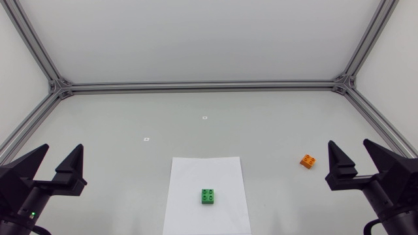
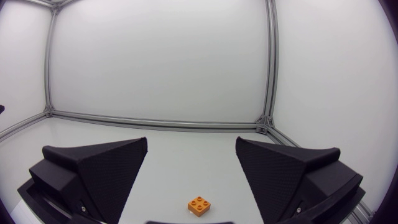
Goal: Pick up the orange 2x2 brick with the right arm and stack it on top of the green 2x2 brick in the center
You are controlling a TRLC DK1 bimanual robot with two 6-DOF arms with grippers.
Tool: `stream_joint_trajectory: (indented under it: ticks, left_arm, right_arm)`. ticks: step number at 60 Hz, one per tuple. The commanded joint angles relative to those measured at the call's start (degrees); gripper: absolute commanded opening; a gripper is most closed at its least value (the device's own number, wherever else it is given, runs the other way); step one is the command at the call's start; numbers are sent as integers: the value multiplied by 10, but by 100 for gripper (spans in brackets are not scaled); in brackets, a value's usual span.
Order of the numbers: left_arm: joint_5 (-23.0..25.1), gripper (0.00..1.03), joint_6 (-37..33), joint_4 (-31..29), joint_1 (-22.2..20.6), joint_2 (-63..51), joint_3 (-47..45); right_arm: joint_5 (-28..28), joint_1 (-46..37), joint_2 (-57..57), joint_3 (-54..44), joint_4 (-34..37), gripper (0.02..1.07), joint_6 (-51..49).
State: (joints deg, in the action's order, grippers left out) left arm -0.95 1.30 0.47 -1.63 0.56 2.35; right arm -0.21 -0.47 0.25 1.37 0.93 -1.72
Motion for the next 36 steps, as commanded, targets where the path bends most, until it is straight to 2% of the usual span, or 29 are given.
stream_joint_trajectory:
  ticks: [1,24,36]
  left_arm:
    - [2,99,-3,-6,0,2,-23]
    - [2,99,-3,-6,0,2,-23]
    - [2,99,-3,-6,0,2,-23]
  right_arm:
    - [-4,0,-6,-14,-6,103,-3]
    - [-4,5,-7,-14,-11,103,-2]
    - [-1,5,-6,17,-12,103,-1]
